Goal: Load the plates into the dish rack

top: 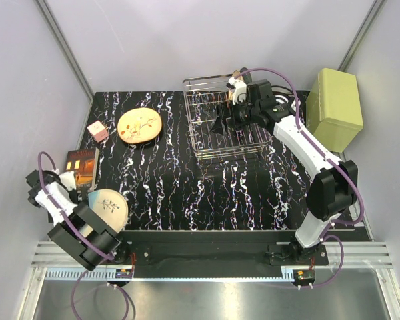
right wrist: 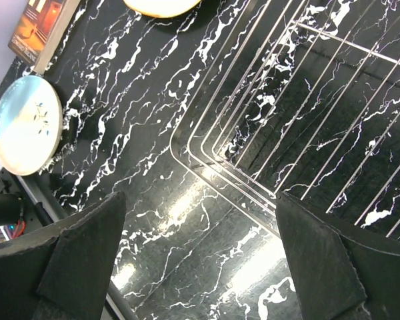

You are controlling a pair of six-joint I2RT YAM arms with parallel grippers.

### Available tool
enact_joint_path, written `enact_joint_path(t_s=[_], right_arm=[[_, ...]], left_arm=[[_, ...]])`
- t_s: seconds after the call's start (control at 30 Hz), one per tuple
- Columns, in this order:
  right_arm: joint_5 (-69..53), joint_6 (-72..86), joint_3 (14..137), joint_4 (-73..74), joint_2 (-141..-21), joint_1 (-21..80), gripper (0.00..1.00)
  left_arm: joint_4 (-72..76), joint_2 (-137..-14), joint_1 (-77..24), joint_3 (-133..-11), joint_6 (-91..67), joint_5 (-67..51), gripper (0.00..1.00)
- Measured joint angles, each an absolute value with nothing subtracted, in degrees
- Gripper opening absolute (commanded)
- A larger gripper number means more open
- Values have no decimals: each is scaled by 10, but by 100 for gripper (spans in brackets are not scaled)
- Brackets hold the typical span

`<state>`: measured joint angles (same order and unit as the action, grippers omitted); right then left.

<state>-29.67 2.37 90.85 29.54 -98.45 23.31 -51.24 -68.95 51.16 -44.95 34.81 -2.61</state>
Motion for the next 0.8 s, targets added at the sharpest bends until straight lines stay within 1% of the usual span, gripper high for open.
enact_joint_path(t_s=[0.17,0.4,0.57,0.63,0.73,0.8], right_arm=[[-297,31,916,298,-985,233,100],[-296,31,916,299,-985,233,100],[-295,31,910,299,-985,233,100],[-294,31,905,299,-985,234,100],[-288,29,895,299,-985,234,100],[-281,26,886,298,-984,234,100]], left_arm=[[-481,-724,519,-399,362,-29,84],[-473,-786,541,-416,364,-42,83],[-482,-806,543,-427,373,-55,76],[-484,-807,541,-428,382,-58,76],[-477,-799,515,-425,407,-60,76],[-464,-777,476,-412,429,-60,76]])
